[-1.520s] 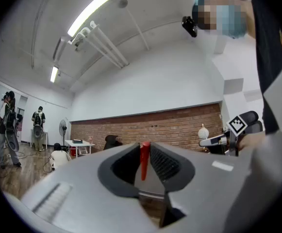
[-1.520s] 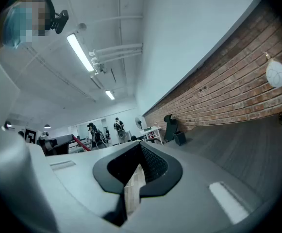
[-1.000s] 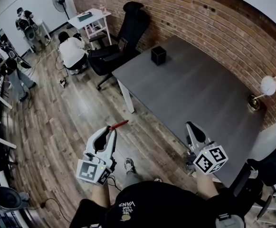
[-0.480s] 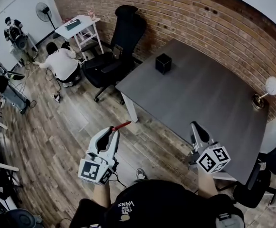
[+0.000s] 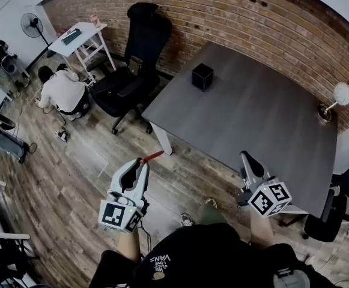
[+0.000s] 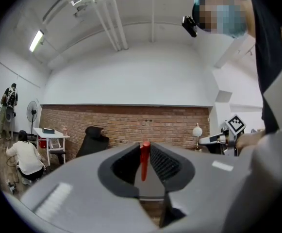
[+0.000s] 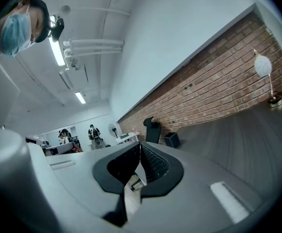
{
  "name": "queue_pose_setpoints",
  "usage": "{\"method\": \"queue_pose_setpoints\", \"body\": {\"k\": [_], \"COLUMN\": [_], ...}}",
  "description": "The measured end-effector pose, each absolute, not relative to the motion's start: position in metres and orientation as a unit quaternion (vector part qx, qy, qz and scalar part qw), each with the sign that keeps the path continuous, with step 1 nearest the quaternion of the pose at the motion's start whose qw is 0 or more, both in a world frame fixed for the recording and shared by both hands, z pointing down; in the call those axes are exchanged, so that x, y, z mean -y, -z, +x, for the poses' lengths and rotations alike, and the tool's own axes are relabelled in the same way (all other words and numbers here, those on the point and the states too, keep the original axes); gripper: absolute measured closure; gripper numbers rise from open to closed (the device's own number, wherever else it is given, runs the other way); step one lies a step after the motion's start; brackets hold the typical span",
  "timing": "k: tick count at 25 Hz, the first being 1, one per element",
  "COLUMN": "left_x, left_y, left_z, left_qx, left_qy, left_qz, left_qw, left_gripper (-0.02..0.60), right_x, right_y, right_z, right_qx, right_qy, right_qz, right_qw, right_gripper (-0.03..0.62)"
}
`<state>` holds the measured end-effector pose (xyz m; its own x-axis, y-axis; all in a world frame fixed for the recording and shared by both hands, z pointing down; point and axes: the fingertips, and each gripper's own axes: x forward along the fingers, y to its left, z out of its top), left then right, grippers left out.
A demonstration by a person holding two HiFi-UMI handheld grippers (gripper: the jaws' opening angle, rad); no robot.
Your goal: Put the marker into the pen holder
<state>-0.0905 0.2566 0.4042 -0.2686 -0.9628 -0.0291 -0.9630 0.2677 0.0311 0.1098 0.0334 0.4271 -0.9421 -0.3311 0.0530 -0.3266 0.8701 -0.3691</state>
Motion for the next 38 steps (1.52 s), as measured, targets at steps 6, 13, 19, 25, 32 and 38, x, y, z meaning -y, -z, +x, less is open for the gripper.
{"method": "queue_pose_setpoints", "body": {"k": [6, 13, 19, 25, 32, 38], "left_x": [-0.223, -0.163, -0.101, -0.046, 0.007, 0.05], "left_y": [-0.413, -0.404, -0.405, -0.407, -0.413, -0.414], "left_z": [-0.112, -0.146, -0.163, -0.175, -0.188, -0.211], "left_qx": [-0.788, -0.786, -0.78, -0.776, -0.761, -0.74], "left_qy": [-0.021, -0.015, -0.009, 0.003, 0.019, 0.015], "left_qz": [-0.616, -0.618, -0.626, -0.63, -0.649, -0.672], "left_qw": [-0.008, -0.003, 0.0, -0.002, -0.002, -0.002], "left_gripper": [0.463, 0.463, 0.463, 0.462, 0.463, 0.463], "right_x": [-0.004, 0.051, 0.101, 0.142, 0.17, 0.184], "right_y": [-0.433, -0.438, -0.443, -0.451, -0.467, -0.472], "right_z": [0.093, 0.061, 0.043, 0.034, 0.026, 0.022], "right_qx": [-0.964, -0.963, -0.964, -0.964, -0.959, -0.951], "right_qy": [0.192, 0.197, 0.197, 0.204, 0.221, 0.226], "right_qz": [-0.186, -0.182, -0.178, -0.171, -0.177, -0.209], "right_qw": [-0.001, 0.001, 0.002, -0.006, -0.016, -0.019], "right_gripper": [0.592, 0.592, 0.592, 0.591, 0.591, 0.592]}}
